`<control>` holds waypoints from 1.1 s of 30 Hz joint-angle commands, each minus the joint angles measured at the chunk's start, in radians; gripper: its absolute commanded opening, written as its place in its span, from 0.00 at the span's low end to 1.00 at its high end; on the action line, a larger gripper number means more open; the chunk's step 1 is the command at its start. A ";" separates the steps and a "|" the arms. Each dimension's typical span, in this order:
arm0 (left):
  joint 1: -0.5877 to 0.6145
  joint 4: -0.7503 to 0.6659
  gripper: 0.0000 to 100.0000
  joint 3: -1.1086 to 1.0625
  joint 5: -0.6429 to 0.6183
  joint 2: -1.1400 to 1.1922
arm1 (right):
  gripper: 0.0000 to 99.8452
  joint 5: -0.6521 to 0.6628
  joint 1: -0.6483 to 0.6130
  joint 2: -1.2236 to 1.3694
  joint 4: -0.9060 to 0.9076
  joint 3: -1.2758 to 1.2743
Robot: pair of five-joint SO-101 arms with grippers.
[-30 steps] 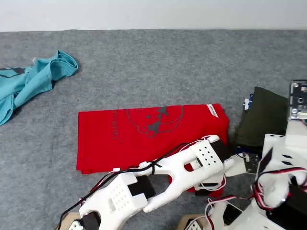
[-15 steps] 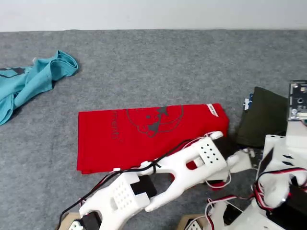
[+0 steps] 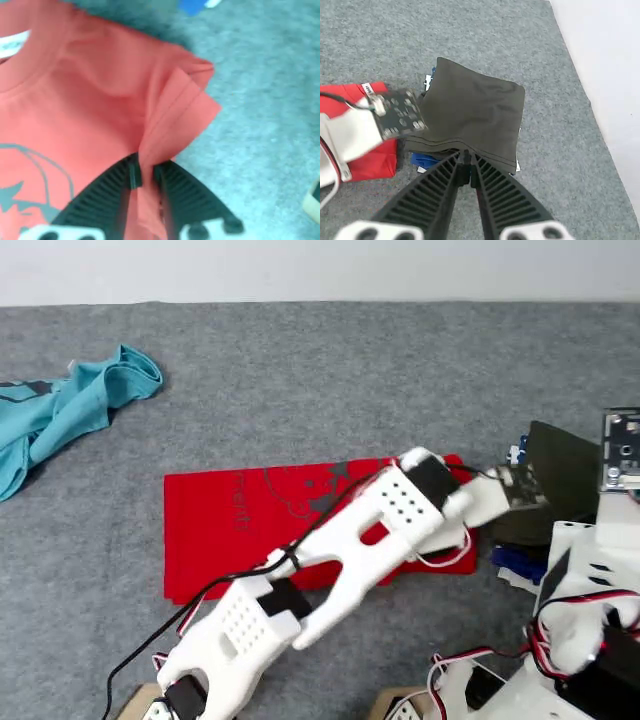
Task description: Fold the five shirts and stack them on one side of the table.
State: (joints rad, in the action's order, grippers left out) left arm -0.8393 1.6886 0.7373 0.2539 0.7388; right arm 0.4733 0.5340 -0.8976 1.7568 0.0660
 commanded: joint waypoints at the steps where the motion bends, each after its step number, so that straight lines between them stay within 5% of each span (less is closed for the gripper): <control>1: 0.034 0.008 0.01 0.036 -0.003 -0.014 | 0.01 0.005 0.012 0.002 0.039 0.000; 17: 0.175 -0.015 0.01 0.036 0.103 0.060 | 0.01 0.005 0.012 0.002 0.039 0.000; 24: 0.229 -0.008 0.13 0.039 0.058 0.117 | 0.01 0.005 0.012 0.002 0.039 0.000; 33: 0.256 -0.006 0.14 0.127 0.057 0.049 | 0.01 0.005 0.012 -0.002 0.041 0.000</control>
State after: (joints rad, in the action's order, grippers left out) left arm -0.5969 1.6855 0.8140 0.3214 0.8692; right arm 0.4733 0.5340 -0.8976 1.7568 0.0660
